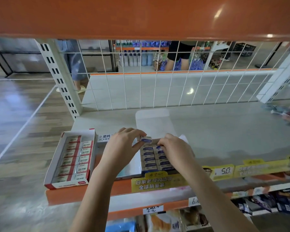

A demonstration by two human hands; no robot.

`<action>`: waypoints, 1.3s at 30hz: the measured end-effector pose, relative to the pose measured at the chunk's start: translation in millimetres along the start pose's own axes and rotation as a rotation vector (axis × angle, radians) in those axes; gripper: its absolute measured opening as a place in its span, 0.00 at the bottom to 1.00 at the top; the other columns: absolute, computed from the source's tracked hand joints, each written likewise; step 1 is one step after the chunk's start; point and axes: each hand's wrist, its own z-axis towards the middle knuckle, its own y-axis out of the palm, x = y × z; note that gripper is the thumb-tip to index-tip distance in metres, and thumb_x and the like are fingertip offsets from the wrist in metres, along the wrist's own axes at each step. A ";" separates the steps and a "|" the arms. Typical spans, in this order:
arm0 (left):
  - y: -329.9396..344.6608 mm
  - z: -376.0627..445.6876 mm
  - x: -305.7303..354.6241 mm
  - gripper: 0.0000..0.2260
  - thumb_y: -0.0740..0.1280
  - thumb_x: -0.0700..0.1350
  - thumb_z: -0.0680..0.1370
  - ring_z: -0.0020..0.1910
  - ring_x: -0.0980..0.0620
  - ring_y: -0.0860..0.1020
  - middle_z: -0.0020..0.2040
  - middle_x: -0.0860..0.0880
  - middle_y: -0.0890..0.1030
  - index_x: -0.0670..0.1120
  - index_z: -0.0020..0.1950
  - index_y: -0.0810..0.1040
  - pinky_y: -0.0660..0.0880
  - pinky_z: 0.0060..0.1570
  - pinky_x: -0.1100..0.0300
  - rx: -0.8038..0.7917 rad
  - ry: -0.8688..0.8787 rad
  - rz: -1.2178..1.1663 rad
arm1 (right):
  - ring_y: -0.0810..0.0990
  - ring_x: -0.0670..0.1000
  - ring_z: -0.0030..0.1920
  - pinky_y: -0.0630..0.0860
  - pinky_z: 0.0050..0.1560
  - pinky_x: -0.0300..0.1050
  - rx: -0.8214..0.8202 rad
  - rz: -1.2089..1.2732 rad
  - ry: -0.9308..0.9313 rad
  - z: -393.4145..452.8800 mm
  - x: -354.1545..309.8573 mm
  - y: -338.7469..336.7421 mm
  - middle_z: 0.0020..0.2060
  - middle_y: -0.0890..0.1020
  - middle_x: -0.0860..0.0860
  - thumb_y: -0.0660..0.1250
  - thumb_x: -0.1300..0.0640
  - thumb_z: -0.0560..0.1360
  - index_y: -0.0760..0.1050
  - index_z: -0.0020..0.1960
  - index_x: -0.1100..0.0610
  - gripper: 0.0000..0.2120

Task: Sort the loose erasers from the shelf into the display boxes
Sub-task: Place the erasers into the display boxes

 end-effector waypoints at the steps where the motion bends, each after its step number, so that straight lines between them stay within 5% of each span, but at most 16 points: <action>1: 0.1 1.1 1.9 0.11 0.67 0.47 0.76 0.55 0.53 0.74 0.55 0.54 0.80 0.51 0.59 0.79 0.71 0.51 0.60 0.002 0.002 0.000 | 0.72 0.49 0.44 0.71 0.45 0.43 -0.003 -0.004 -0.016 0.7 -0.2 0.0 0.46 0.75 0.47 0.56 0.56 0.80 0.78 0.56 0.50 0.12; 10: 15.1 24.7 39.7 0.12 0.63 0.50 0.79 0.59 0.53 0.71 0.59 0.55 0.77 0.54 0.61 0.76 0.67 0.53 0.61 -0.083 0.047 0.080 | 0.70 0.49 0.62 0.71 0.57 0.42 0.113 0.011 0.074 -7.9 38.5 -30.7 0.61 0.73 0.48 0.61 0.56 0.78 0.70 0.65 0.54 0.16; 19: 57.8 33.1 63.4 0.11 0.63 0.48 0.78 0.58 0.49 0.70 0.59 0.52 0.76 0.53 0.60 0.77 0.69 0.55 0.56 -0.162 -0.053 0.140 | 0.77 0.51 0.56 0.72 0.54 0.42 0.069 0.162 0.170 -14.0 53.6 -21.5 0.59 0.77 0.51 0.62 0.56 0.78 0.70 0.65 0.55 0.15; 24: 70.2 34.0 68.7 0.11 0.60 0.47 0.79 0.56 0.49 0.70 0.56 0.53 0.76 0.51 0.59 0.77 0.64 0.47 0.59 -0.129 -0.106 0.182 | 0.76 0.52 0.57 0.72 0.55 0.43 0.076 0.178 0.138 -14.2 53.8 -20.5 0.60 0.77 0.52 0.61 0.57 0.78 0.70 0.65 0.55 0.16; 33: 86.2 29.5 73.9 0.11 0.59 0.46 0.78 0.56 0.47 0.69 0.57 0.49 0.72 0.48 0.57 0.77 0.65 0.48 0.57 -0.076 -0.148 0.258 | 0.77 0.51 0.56 0.71 0.53 0.40 0.091 0.187 0.123 -16.5 60.1 -18.1 0.59 0.77 0.51 0.61 0.56 0.78 0.70 0.66 0.55 0.16; 39: 85.3 28.0 76.8 0.14 0.58 0.47 0.79 0.52 0.49 0.71 0.53 0.53 0.74 0.59 0.60 0.76 0.61 0.42 0.60 -0.085 -0.159 0.273 | 0.77 0.51 0.56 0.71 0.53 0.40 0.088 0.194 0.117 -17.4 62.5 -16.2 0.59 0.76 0.50 0.60 0.55 0.79 0.69 0.67 0.54 0.17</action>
